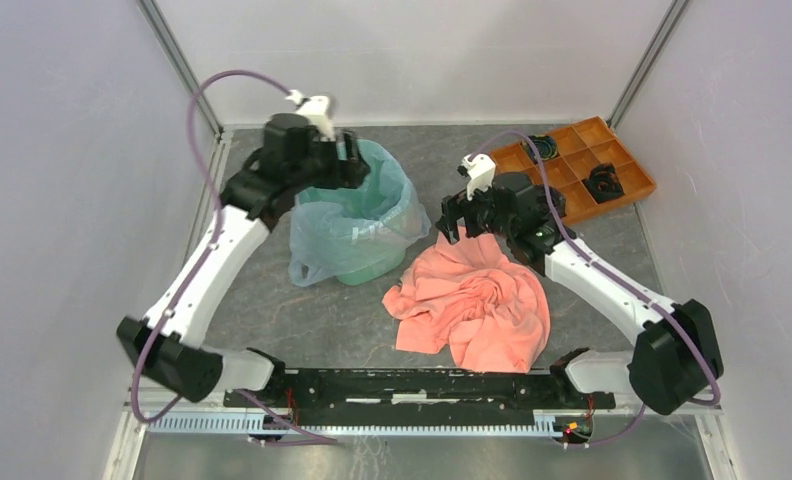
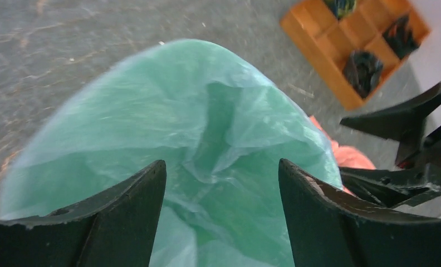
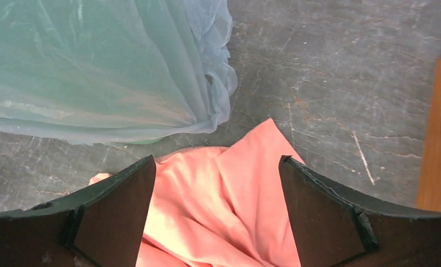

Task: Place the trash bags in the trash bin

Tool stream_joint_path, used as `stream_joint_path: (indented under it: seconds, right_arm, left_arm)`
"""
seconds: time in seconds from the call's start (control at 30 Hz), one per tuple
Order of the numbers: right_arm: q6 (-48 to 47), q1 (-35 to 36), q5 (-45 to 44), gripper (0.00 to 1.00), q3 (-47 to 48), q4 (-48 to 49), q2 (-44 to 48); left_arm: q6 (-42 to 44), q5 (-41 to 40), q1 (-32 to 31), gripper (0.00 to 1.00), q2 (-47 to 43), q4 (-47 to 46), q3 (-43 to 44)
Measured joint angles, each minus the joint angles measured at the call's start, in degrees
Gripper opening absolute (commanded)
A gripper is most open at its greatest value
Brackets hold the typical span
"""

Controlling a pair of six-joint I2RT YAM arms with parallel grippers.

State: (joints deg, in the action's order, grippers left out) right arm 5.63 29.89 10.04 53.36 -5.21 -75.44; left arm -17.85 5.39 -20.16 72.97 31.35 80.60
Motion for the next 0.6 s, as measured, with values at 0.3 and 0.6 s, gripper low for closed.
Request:
stream_joint_path:
  seconds: [0.3,0.6]
  right_arm:
    - [-2.12,0.0,-4.39,0.89,-1.14,1.46,4.63]
    - [-2.51,0.0,-4.94,0.89,-2.64,1.55,4.15]
  left_arm:
    - [3.61,-10.12,-7.87,0.69,8.5,8.02,4.35]
    - [3.58,-8.35,-7.67,0.58,12.72,9.57,2.47]
